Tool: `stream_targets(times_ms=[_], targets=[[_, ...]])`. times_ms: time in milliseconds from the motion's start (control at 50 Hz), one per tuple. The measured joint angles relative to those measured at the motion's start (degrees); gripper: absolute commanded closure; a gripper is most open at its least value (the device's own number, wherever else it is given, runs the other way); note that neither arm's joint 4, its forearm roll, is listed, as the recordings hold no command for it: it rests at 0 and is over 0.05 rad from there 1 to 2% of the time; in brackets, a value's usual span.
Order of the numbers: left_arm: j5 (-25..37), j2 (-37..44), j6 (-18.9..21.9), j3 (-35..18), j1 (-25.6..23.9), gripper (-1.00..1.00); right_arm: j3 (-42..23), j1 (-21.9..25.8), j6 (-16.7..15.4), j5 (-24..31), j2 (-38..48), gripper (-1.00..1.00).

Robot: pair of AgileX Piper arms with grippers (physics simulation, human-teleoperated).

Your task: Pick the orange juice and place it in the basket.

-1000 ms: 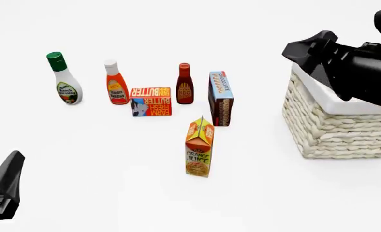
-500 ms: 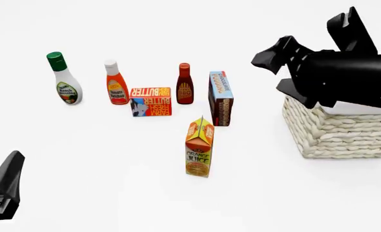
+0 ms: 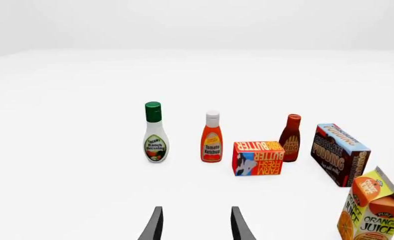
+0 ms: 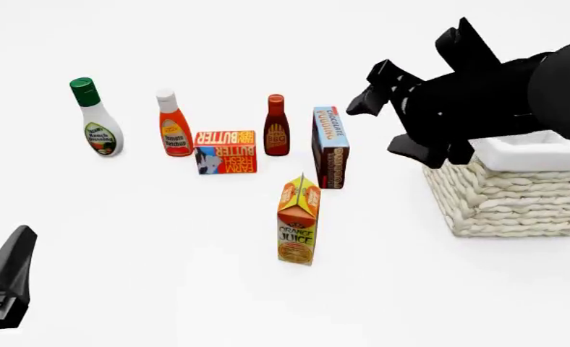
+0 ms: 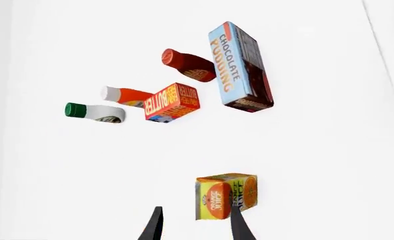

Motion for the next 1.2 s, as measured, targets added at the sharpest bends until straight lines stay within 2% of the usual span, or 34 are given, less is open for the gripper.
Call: stream_targets(times_ms=[260,520,1020,1200], targets=[[0.0,0.0,0.0,0.0,0.0,-1.00,-7.4,1.7,2.0,7.8,4.5,-1.00],[0.0,0.0,0.0,0.0,0.0,-1.00,-17.0,2.6,1.1,16.8,11.0,-1.00],[0.0,0.0,0.0,0.0,0.0,-1.00,-34.3,2.6,-1.7,32.5,22.9,-1.00],[0.0,0.0,0.0,0.0,0.0,-1.00,-37.6,1.0,-4.7,35.5,26.5,-1.00]])
